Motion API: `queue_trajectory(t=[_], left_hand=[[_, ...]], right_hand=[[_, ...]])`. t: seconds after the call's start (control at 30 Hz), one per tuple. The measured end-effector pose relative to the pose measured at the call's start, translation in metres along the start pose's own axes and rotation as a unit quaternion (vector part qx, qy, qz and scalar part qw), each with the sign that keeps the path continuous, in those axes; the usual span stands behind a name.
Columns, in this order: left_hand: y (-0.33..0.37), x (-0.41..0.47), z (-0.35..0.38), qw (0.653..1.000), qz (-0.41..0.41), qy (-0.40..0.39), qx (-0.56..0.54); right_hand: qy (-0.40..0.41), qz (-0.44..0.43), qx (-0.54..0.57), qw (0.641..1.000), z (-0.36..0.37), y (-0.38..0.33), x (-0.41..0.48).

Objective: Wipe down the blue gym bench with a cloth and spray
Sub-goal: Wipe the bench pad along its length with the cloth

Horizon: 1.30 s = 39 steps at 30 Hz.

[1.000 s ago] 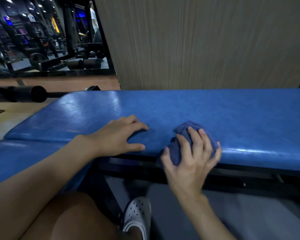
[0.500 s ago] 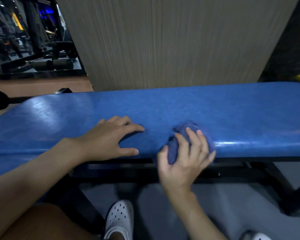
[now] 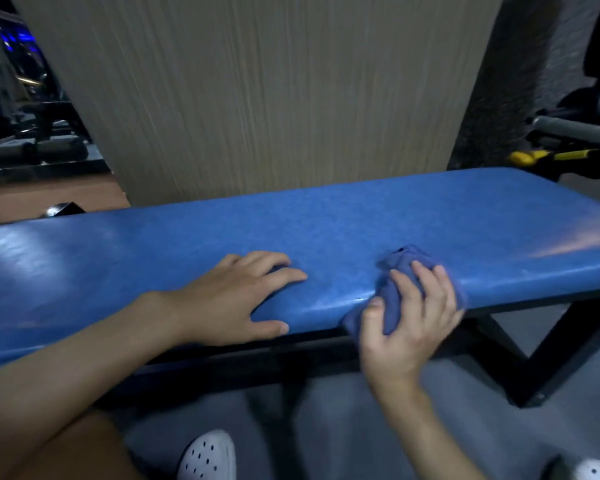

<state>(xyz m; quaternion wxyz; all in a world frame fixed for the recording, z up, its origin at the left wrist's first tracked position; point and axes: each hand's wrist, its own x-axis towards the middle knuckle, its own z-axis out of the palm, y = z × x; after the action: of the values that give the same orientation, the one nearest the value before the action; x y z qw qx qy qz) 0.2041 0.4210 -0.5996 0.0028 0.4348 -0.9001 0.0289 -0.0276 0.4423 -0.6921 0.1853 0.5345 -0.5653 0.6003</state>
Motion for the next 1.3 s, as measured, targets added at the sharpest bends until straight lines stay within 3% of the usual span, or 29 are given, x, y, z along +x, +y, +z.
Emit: queue_trajectory(t=[0.1,0.17,0.23,0.4,0.53,0.63,0.77,0.97,1.13,1.3], left_hand=[[0.013,0.019,0.006,1.000,0.000,0.012,0.007],[0.022,0.029,0.009,1.000,0.013,0.019,0.012],[0.031,0.041,0.008,0.999,0.030,0.026,0.022],[0.069,0.079,0.001,0.998,0.056,0.019,0.015],[0.096,0.107,-0.001,0.998,0.020,0.027,0.049],[0.097,0.113,-0.003,0.998,0.015,0.020,0.050],[0.106,0.127,-0.001,0.998,0.058,0.035,0.020],[0.148,0.185,0.003,0.991,0.122,0.054,-0.018],[0.186,0.246,0.000,0.989,0.128,0.063,-0.038],[0.216,0.279,-0.003,0.991,0.111,0.064,0.038]], right_hand=[[-0.060,-0.083,0.028,0.994,0.004,-0.010,-0.009],[-0.097,-0.171,0.047,0.979,-0.002,0.013,0.002],[-0.118,-0.206,0.042,0.971,-0.013,0.042,0.021],[-0.085,-0.101,-0.020,0.991,-0.050,0.116,0.063],[-0.023,0.042,-0.014,0.999,-0.045,0.098,0.060],[-0.068,-0.023,-0.013,0.997,-0.042,0.088,0.048],[-0.149,-0.115,-0.016,0.982,-0.060,0.124,0.070],[-0.154,-0.073,-0.029,0.985,-0.076,0.179,0.111],[-0.128,-0.042,-0.030,0.990,-0.091,0.232,0.137],[-0.120,0.007,-0.044,0.992,-0.106,0.270,0.159]])
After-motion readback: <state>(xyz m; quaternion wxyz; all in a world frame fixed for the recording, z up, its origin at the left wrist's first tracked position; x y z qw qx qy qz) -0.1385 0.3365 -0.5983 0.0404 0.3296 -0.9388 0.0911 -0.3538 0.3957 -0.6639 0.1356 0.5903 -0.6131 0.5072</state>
